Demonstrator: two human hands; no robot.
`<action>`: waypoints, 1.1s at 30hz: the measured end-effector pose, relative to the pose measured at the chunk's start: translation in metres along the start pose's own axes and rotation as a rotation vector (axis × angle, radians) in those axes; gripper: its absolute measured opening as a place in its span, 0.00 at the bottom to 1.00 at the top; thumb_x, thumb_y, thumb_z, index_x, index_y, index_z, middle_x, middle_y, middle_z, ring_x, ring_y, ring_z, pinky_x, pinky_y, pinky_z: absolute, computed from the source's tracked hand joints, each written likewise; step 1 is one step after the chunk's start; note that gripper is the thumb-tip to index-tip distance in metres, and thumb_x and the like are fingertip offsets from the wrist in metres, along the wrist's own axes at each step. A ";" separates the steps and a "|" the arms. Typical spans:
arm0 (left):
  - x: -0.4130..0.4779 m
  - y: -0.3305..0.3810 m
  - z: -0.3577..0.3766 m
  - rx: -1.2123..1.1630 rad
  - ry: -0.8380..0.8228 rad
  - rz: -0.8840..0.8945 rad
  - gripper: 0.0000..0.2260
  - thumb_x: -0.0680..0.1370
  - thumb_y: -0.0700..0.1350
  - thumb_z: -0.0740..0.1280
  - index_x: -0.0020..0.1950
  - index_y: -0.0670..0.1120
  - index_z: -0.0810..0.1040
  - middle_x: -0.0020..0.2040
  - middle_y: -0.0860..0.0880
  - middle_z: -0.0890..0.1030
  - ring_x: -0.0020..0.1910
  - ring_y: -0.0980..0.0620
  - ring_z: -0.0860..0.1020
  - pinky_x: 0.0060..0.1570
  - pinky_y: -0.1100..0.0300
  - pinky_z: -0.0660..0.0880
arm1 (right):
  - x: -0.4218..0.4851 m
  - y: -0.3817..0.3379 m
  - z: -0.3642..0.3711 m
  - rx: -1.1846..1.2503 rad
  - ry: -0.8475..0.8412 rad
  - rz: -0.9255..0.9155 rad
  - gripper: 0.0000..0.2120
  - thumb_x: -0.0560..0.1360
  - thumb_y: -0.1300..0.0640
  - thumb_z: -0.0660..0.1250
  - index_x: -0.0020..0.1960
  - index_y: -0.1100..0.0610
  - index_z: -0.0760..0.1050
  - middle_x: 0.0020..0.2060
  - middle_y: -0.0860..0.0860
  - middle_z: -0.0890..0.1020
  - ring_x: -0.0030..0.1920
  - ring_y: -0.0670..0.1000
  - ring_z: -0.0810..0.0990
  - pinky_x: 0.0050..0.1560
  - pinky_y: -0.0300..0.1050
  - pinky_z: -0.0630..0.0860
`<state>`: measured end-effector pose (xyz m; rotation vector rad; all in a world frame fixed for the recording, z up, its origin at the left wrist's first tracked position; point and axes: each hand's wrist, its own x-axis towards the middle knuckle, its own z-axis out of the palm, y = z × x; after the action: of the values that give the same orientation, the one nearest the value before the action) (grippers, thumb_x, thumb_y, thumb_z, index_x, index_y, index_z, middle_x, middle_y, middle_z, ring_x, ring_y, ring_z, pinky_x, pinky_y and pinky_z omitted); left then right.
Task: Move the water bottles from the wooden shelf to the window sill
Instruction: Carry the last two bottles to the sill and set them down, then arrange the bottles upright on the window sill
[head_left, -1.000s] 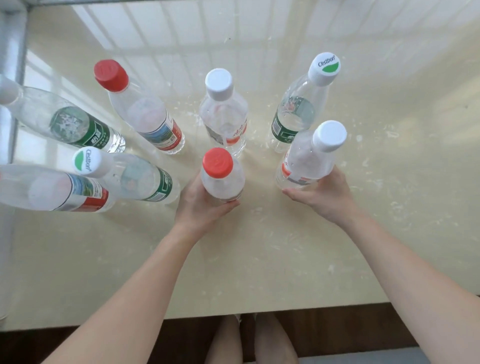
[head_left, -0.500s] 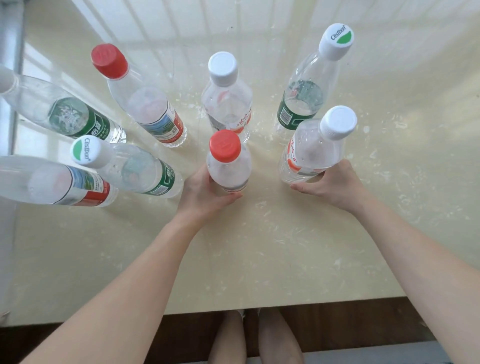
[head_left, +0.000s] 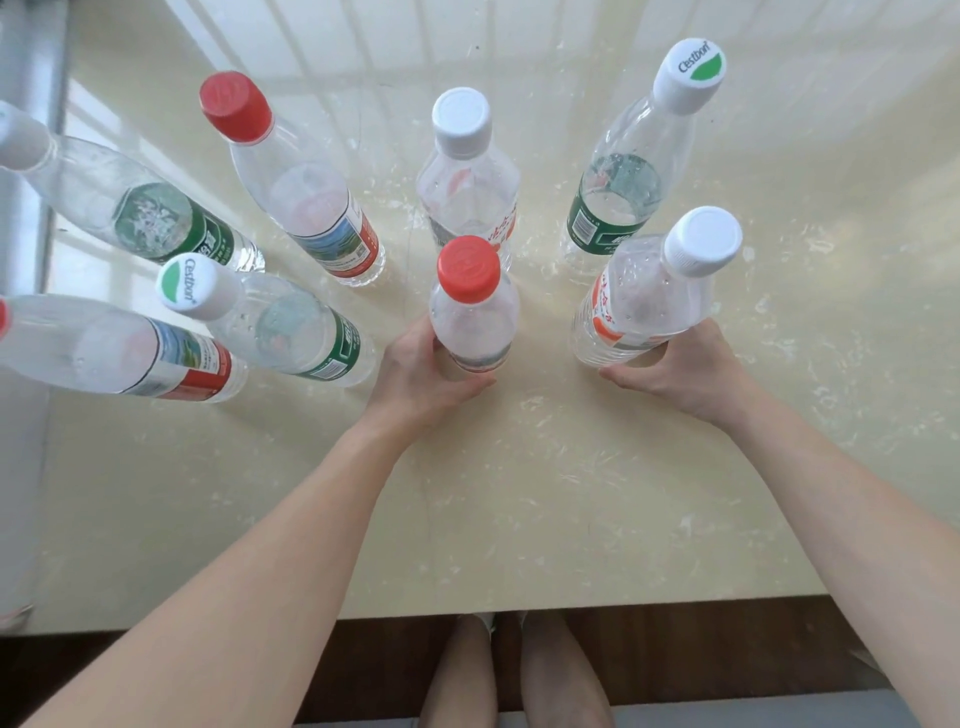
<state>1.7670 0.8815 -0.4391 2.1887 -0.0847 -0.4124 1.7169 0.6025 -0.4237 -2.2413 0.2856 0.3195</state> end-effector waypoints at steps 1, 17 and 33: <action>0.000 0.001 0.000 -0.002 0.000 0.000 0.27 0.64 0.41 0.82 0.60 0.44 0.78 0.48 0.61 0.76 0.49 0.66 0.72 0.44 0.82 0.66 | 0.000 0.001 0.000 -0.016 -0.006 0.002 0.25 0.66 0.60 0.82 0.60 0.58 0.79 0.53 0.52 0.83 0.51 0.45 0.78 0.47 0.18 0.65; -0.159 -0.045 -0.089 0.148 0.105 -0.301 0.29 0.72 0.53 0.75 0.70 0.52 0.69 0.61 0.62 0.69 0.66 0.54 0.72 0.62 0.61 0.68 | -0.138 -0.055 0.057 -0.007 0.066 0.077 0.25 0.67 0.58 0.81 0.62 0.52 0.78 0.52 0.45 0.80 0.54 0.48 0.80 0.61 0.57 0.78; -0.070 -0.093 -0.239 -0.070 0.136 -0.033 0.42 0.62 0.50 0.83 0.71 0.53 0.66 0.64 0.62 0.74 0.61 0.73 0.70 0.59 0.78 0.66 | -0.016 -0.207 0.174 0.230 0.138 -0.080 0.49 0.61 0.50 0.85 0.75 0.45 0.62 0.67 0.43 0.71 0.67 0.45 0.72 0.69 0.50 0.72</action>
<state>1.7700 1.1360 -0.3612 2.1446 0.0404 -0.2802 1.7431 0.8681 -0.3785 -2.0442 0.2889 0.0840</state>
